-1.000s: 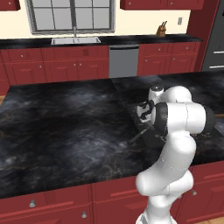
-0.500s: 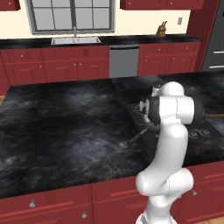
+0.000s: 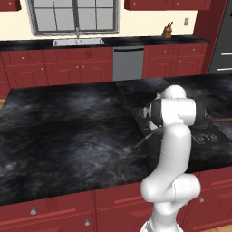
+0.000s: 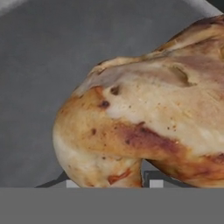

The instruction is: Place both pans onto different burners. Then place the potato and the chicken drumstick on different pans.

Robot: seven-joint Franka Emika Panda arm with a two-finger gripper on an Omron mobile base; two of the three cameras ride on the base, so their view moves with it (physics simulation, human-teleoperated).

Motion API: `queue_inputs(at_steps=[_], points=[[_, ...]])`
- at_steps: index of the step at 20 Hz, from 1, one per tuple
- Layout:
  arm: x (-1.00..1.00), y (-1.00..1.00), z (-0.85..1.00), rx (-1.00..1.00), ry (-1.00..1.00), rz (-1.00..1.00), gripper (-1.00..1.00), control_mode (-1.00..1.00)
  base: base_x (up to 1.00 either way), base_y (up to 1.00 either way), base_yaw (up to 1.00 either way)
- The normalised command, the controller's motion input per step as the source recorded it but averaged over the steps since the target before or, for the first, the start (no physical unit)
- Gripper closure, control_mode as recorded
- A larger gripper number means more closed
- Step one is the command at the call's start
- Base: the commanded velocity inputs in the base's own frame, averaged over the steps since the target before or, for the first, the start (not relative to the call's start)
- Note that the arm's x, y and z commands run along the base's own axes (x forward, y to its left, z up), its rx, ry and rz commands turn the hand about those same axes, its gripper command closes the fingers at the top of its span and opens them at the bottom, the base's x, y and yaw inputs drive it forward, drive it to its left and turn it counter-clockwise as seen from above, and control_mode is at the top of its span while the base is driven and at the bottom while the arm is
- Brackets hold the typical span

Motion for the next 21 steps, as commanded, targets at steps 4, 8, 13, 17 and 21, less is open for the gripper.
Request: queue_inputs(at_steps=[4, 8, 13, 17, 21], points=[[0.40, -0.32, -0.11, 0.00, 0.01, 0.00, 1.00, -1.00, 0.00, 0.00, 0.00], [0.21, -0.22, -0.11, 0.00, 0.00, 0.00, -1.00, -1.00, 0.00, 0.00, 0.00], [0.01, -0.06, -0.17, 0.00, 0.00, 0.00, -1.00, -1.00, 0.00, 0.00, 0.00], [-0.17, -0.13, 0.06, 0.01, -0.02, 0.00, -1.00, -1.00, 0.00, 0.00, 0.00], [-0.22, -0.10, 0.18, 0.06, -0.04, 0.00, -1.00, -1.00, 0.00, 0.00, 0.00]])
